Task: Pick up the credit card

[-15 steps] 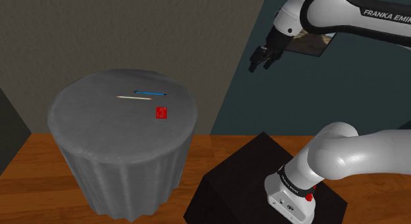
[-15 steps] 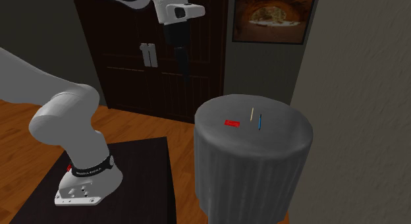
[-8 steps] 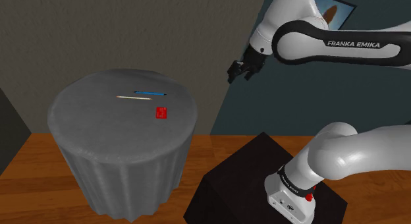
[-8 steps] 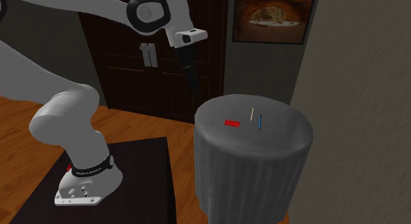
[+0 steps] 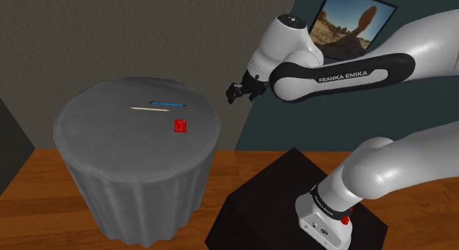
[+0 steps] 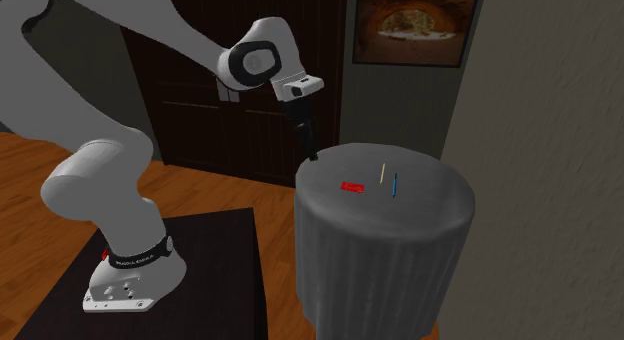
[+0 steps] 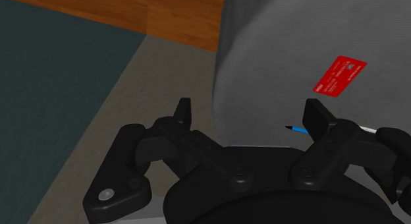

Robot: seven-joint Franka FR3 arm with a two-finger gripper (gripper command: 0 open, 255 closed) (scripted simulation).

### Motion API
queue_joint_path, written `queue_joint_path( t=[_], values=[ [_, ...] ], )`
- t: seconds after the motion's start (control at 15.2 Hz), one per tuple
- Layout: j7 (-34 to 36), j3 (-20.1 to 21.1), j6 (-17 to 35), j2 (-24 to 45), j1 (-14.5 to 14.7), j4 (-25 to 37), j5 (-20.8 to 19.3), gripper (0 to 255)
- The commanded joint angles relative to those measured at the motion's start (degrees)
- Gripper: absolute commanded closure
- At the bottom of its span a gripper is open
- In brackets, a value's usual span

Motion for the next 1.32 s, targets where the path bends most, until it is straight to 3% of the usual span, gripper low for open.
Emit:
queue_joint_path(
  t=[0.0,0.26,0.53,0.73,0.86,1.25],
  values=[
    [5.63,3.42,4.32,4.66,-2.01,1.02,-2.99,0],
    [19.53,10.62,10.18,14.32,-7.7,4.7,-13.92,0],
    [37.83,15.66,11.26,25.74,-11.88,11.22,-31.8,0],
    [50.15,14.95,9.06,34.63,-10.04,17.47,-44.44,0],
    [56.38,13.44,7.2,40.11,-7.59,21.88,-50.72,0],
    [68.01,8.34,1.99,54.82,0.33,36.05,-62.07,0]
  ],
)
